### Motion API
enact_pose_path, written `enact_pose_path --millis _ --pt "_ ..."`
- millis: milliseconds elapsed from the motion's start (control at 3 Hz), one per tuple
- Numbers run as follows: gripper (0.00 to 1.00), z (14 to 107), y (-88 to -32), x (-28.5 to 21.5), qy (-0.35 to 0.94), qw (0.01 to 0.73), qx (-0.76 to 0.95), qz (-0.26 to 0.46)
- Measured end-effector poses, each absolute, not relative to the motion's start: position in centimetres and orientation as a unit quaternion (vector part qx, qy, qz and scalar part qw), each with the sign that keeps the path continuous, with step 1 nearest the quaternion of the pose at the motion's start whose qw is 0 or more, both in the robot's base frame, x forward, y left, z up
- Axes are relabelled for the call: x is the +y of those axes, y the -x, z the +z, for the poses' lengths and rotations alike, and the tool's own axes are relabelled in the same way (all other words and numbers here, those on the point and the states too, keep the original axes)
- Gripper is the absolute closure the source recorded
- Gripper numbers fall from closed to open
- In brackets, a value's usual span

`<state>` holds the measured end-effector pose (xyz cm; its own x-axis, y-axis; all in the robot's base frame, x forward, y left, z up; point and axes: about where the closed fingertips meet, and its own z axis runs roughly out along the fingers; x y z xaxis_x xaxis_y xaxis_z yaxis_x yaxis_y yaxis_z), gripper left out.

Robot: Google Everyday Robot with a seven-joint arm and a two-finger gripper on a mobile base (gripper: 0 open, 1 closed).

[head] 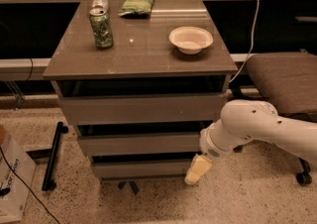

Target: Open bottom drawer

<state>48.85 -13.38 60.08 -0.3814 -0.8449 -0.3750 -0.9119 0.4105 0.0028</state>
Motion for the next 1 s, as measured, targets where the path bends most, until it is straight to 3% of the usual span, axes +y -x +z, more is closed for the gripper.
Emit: enact_pose_path --millis 667,1000 --pt "0.00 50.1 -50.3 -13.3 0.495 0.151 0.838 0.172" --pt "0.00 50.1 -50.3 -13.3 0.495 0.151 0.838 0.172"
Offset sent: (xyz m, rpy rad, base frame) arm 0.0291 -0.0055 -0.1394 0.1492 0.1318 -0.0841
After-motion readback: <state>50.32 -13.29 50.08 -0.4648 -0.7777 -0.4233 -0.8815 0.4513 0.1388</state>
